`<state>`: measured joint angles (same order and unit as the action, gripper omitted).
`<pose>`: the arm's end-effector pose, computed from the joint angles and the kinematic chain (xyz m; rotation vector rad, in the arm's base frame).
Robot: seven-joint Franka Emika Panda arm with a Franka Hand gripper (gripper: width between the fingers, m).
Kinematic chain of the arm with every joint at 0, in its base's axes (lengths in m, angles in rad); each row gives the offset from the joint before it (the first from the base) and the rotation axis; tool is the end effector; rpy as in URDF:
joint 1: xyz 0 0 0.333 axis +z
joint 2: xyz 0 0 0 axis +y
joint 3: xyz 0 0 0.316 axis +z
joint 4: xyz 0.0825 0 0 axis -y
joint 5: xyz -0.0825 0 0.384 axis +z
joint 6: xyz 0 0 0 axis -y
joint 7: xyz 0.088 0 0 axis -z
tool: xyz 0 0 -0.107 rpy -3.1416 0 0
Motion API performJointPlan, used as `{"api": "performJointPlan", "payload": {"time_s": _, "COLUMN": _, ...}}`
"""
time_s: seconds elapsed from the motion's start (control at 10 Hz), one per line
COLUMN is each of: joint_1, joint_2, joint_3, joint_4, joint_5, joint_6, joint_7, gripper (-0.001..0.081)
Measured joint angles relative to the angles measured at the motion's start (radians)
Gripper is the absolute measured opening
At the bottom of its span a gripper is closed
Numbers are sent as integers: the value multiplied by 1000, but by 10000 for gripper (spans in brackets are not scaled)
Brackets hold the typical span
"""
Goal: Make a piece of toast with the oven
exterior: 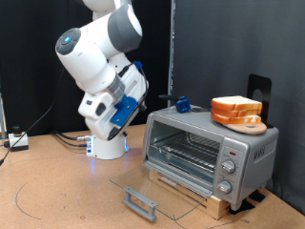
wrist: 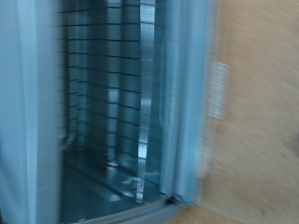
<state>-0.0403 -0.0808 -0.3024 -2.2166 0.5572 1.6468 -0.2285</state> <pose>0.4515 -0.1061 0.3953 -2.4172 0.3582 0.3914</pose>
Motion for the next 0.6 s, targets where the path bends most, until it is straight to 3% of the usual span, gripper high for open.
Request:
{"api": "performJointPlan", "payload": {"time_s": 0.2, "joint_1": 10, "joint_2": -49, "joint_3": 6, "joint_4": -4, "joint_5": 14, "joint_6": -71, "joint_7": -176, "gripper": 807}}
{"api": "performJointPlan", "payload": {"time_s": 0.4, "joint_1": 22, "joint_2": -123, "joint_3": 35, "joint_4": -37, "joint_5": -13, "joint_6": -20, "joint_7": -335, "gripper": 807}}
{"api": "performJointPlan", "payload": {"time_s": 0.5, "joint_1": 26, "joint_2": -178, "joint_3": 51, "joint_4": -80, "joint_5": -40, "joint_6": 28, "joint_7": -382, "gripper": 807}}
{"api": "performJointPlan", "payload": {"time_s": 0.6, "joint_1": 24, "joint_2": -174, "joint_3": 49, "joint_4": -79, "joint_5": -31, "joint_6": 12, "joint_7": -353, "gripper": 807}}
